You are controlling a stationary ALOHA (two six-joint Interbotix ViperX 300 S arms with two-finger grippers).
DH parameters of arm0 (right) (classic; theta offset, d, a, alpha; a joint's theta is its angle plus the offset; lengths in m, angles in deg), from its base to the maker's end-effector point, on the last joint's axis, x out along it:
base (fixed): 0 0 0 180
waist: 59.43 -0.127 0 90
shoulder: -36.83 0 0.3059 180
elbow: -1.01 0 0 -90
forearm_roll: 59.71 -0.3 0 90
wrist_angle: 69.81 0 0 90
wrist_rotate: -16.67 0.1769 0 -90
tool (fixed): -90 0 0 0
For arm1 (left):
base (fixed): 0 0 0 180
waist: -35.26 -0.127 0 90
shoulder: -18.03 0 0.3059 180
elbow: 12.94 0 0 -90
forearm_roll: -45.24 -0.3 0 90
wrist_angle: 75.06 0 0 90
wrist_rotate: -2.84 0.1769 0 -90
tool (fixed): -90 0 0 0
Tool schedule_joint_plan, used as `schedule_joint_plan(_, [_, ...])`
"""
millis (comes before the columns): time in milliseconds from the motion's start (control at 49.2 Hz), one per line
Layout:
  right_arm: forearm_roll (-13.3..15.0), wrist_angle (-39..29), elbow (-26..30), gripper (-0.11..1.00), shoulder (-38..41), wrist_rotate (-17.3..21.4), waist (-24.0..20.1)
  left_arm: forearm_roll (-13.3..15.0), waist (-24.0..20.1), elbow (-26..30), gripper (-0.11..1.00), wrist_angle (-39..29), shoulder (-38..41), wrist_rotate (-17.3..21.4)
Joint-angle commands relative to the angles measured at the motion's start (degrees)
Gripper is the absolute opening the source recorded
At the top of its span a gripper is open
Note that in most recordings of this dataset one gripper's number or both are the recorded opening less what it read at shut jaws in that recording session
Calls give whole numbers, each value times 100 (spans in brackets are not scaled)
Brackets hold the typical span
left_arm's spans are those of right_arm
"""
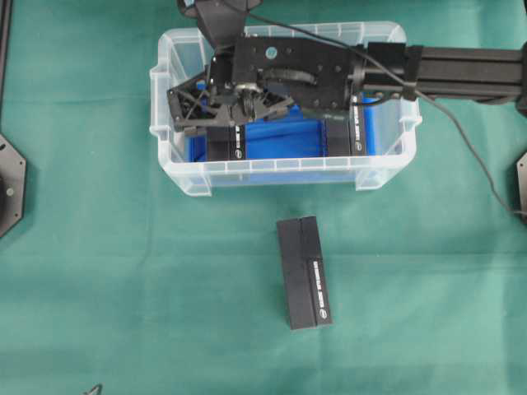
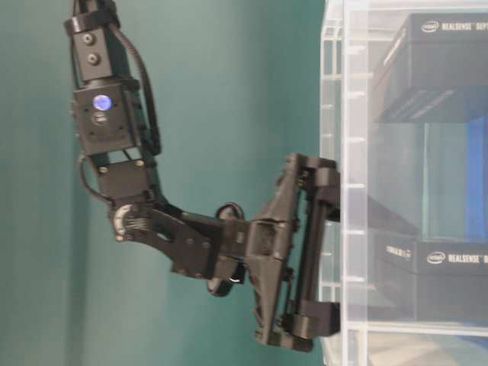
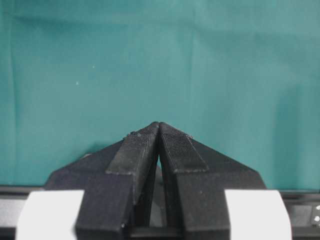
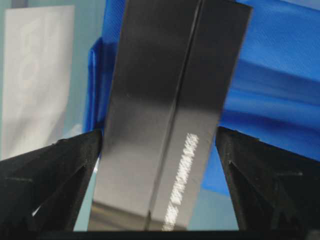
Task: Take the box out of the case with the right arm.
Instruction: 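Lower the right gripper around the left black box and close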
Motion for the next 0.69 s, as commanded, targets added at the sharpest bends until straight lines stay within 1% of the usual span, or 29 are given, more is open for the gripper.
schedule_joint_plan(0, [9, 167, 0, 94, -79, 9, 26, -18, 18, 70, 0, 26, 18, -9])
schedule_joint_plan(183, [-9, 237, 0, 94, 70, 35, 26, -18, 18, 70, 0, 26, 18, -18])
schedule_joint_plan(345, [-9, 246, 0, 94, 88, 193, 26, -9, 18, 70, 0, 26, 18, -9])
schedule_joint_plan(670, [-62, 237, 0, 94, 88, 202, 26, -9, 18, 62, 0, 26, 18, -18])
